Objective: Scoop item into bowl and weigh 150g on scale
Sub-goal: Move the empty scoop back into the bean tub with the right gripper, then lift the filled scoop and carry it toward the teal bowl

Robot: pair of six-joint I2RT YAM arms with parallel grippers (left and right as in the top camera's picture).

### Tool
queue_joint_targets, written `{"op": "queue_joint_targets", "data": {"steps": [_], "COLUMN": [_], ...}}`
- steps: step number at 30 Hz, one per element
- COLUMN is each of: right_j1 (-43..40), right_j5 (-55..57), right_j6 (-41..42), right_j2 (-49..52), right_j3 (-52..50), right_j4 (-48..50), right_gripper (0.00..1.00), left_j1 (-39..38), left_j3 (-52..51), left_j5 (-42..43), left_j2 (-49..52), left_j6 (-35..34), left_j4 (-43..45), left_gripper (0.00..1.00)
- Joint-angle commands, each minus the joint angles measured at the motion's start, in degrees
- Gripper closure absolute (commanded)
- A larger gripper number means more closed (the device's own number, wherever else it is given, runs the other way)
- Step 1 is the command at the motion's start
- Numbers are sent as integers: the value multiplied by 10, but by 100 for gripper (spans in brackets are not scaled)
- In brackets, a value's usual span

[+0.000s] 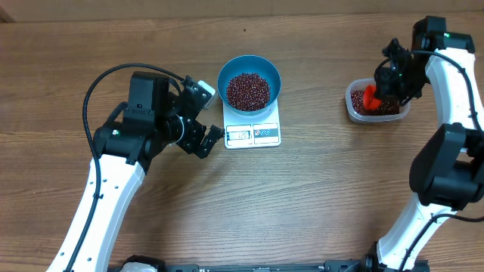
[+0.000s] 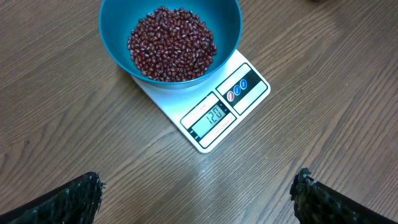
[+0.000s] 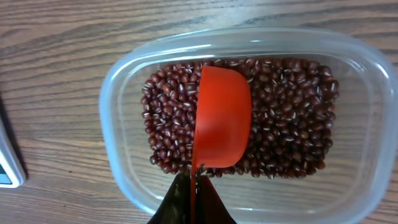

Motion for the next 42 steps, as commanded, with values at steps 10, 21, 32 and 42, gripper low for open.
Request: {"op": "queue_joint_targets", "data": {"steps": [10,21,32,42], "right_j1": [22,-18,-85,-151], "right_j5": [-40,-79,-230,-318], "right_j6": [2,7,-14,-45], "right_j2": [5,5,5,5], "right_j3": [-24,-19,-1,-1], "right_j4": [3,-5,-14,-42], "right_gripper": [96,96,96,96], "left_j1": [0,0,0,0], "left_j3": [5,5,5,5], "left_j5": [-2,-2,-2,-2], "left_j2": [-2,-2,-2,-2], "left_j6": [13,13,13,13], "left_j4": [0,0,0,0], "left_gripper": [0,1,0,1]}}
